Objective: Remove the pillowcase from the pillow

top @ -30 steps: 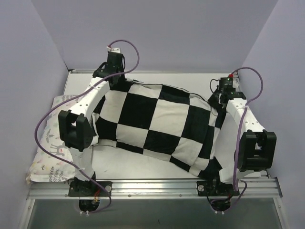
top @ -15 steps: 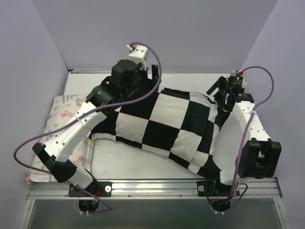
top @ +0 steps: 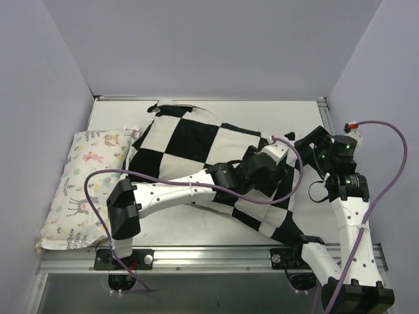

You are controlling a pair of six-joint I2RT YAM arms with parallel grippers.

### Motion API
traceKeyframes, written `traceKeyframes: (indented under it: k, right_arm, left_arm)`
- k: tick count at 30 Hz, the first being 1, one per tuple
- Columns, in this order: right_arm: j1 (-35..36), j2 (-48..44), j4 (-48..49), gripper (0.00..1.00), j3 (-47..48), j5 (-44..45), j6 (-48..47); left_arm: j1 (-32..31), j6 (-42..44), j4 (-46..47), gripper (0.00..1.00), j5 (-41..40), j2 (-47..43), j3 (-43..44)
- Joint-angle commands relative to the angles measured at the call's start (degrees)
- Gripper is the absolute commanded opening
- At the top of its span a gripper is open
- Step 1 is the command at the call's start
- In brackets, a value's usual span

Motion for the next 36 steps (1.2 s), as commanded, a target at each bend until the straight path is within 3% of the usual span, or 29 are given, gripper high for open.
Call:
traceKeyframes:
  k: [1, 14, 24, 28, 30, 36]
  right_arm:
    - [-0.4, -2.9, -2.2, 0.92, -5.9, -1.6, 1.0]
    - [-0.4, -5.6, 1.9, 0.92, -17.5, -7.5, 3.3]
    - [-1.2, -5.9, 2.7, 0.92, -17.5, -5.4, 3.1]
    - [-2.0, -6.5, 2.3, 0.93, -16.8, -5.4, 2.5]
    - [-2.2, -6.1, 2.3, 0.93, -16.8, -5.9, 2.3]
    - [-2.2, -5.5, 2.6, 0.93, -17.3, -7.1, 1.6]
  left_arm:
    - [-1.9, -0.7, 4.8, 0.93, -2.9, 0.2, 2.6]
    - [-3.2, -1.5, 5.4, 0.91, -5.8, 2.5, -0.1]
    - [-4.0, -0.3, 4.3, 0.95, -4.5, 5.6, 2.9]
    - [-4.0, -0.8, 2.1, 0.95, -7.5, 7.9, 4.7]
    - [-4.0, -1.4, 0.4, 0.92, -11.6, 9.0, 5.8]
    - [-3.9, -4.6, 1.1, 0.67, -19.3, 6.6, 3.2]
